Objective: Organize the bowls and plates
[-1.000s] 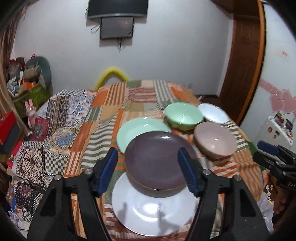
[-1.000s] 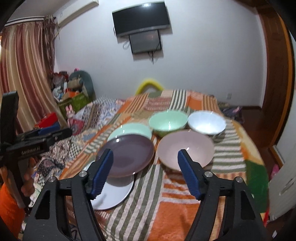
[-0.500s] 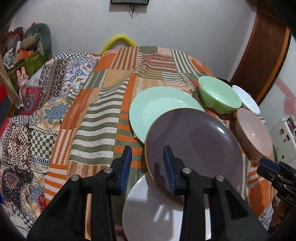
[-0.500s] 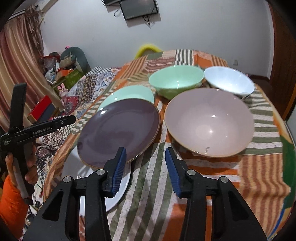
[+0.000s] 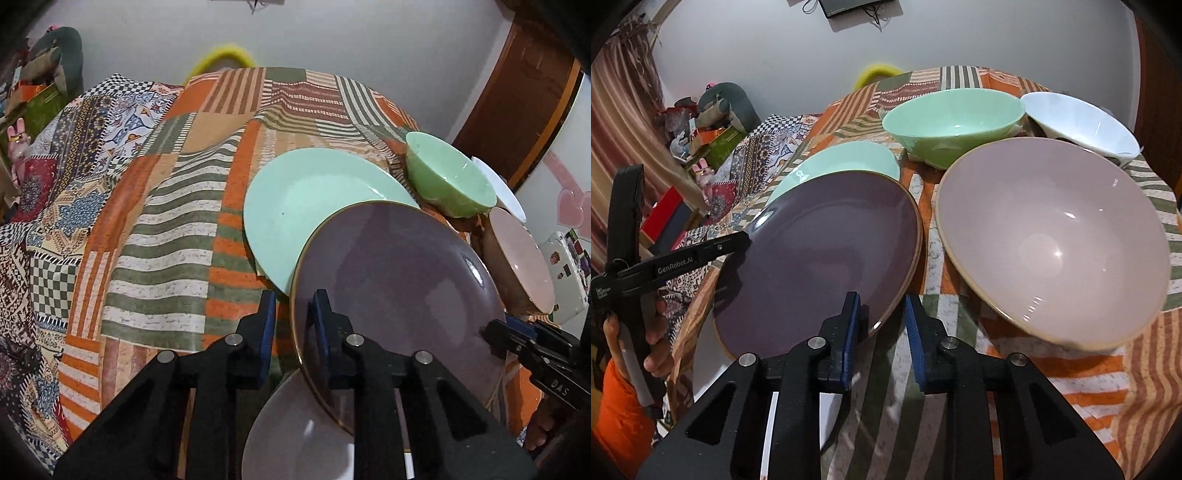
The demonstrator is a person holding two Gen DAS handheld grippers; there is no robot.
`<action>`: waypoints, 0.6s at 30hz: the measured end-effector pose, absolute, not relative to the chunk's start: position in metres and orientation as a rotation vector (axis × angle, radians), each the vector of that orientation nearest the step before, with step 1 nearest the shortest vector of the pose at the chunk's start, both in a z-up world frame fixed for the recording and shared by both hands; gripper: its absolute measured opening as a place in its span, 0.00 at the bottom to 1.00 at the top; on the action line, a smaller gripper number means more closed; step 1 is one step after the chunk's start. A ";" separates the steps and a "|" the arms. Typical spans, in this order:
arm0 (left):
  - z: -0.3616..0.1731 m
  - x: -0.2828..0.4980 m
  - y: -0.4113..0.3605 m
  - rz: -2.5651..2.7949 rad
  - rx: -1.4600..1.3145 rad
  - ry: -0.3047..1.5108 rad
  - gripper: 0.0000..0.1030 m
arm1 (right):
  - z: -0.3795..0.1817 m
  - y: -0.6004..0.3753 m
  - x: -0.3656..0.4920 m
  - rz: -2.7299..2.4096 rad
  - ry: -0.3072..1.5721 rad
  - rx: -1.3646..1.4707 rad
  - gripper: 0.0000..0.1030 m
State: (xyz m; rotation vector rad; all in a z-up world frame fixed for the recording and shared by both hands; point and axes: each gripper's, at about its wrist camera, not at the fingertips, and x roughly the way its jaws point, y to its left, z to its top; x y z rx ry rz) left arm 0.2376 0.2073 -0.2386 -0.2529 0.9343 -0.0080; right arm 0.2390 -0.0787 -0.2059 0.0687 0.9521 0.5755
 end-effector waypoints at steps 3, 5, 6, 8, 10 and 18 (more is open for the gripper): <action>-0.240 0.242 0.207 -0.026 -0.254 0.941 0.19 | -0.208 -0.078 0.241 0.568 0.954 0.078 0.22; -0.242 0.245 0.207 -0.051 -0.267 0.958 0.19 | -0.208 -0.078 0.242 0.561 0.952 0.087 0.22; -0.243 0.246 0.207 -0.052 -0.268 0.961 0.19 | -0.208 -0.077 0.243 0.559 0.950 0.084 0.22; -0.243 0.247 0.210 -0.060 -0.286 0.967 0.18 | -0.207 -0.077 0.242 0.559 0.947 0.076 0.21; -0.243 0.244 0.211 -0.070 -0.307 0.967 0.18 | -0.206 -0.076 0.241 0.560 0.945 0.065 0.21; -0.237 0.224 0.200 -0.068 -0.291 0.971 0.18 | -0.199 -0.079 0.238 0.562 0.919 0.031 0.21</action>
